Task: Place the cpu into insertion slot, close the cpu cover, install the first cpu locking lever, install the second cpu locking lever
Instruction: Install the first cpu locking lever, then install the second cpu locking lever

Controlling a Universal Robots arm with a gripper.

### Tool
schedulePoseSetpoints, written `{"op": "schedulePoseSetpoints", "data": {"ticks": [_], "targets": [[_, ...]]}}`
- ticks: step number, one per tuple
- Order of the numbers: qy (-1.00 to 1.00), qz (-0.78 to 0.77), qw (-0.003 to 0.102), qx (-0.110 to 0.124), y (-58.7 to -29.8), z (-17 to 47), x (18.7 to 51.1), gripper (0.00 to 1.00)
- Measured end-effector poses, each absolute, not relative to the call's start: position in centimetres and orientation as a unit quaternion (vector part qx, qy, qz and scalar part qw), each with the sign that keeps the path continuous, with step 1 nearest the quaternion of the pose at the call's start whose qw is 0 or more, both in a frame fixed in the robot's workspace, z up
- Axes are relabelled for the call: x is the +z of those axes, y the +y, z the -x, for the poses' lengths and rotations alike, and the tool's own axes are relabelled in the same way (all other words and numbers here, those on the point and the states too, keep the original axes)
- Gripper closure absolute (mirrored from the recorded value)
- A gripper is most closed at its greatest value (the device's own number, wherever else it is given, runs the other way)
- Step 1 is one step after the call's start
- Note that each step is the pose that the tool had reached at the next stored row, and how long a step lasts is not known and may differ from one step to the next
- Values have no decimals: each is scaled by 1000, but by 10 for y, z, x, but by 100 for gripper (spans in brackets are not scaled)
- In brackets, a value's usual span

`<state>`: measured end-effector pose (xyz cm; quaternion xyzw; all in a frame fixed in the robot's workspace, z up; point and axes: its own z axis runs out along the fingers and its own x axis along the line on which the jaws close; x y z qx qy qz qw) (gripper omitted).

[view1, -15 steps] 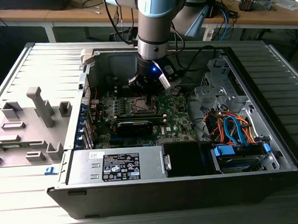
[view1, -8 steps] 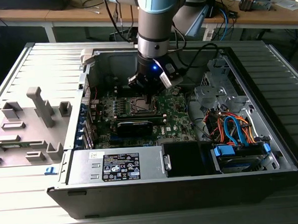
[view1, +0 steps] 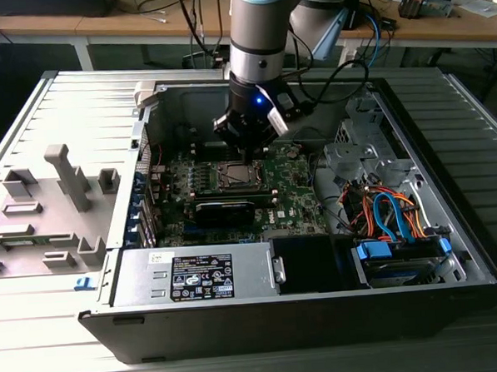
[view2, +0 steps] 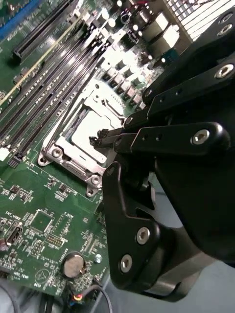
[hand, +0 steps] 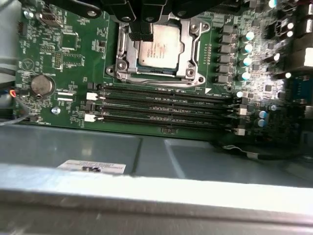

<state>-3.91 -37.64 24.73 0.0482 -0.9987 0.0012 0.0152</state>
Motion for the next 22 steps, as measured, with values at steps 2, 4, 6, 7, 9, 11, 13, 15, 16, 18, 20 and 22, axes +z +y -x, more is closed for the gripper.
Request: {"op": "schedulePoseSetpoints", "data": {"ticks": [2, 4, 6, 7, 9, 11, 13, 15, 16, 18, 20, 22], "targets": [[-999, -48, 15, 1, -376, 39, 254, 89], [-999, -48, 15, 1, -376, 39, 257, 89], [-999, -48, 15, 1, -376, 39, 260, 89], [-999, -47, 15, 1, -376, 39, 261, 89], [-999, -48, 15, 1, -376, 39, 261, 89], [-999, -48, 15, 1, -376, 39, 261, 89], [-999, -47, 15, 1, -376, 39, 261, 89], [-999, -47, 15, 1, -376, 39, 261, 89], [-999, -48, 15, 1, -376, 39, 261, 89], [-999, -48, 15, 1, -376, 39, 261, 89], [-999, -48, 15, 1, -377, 39, 262, 89], [-999, -48, 15, 1, -379, 39, 262, 89]]}}
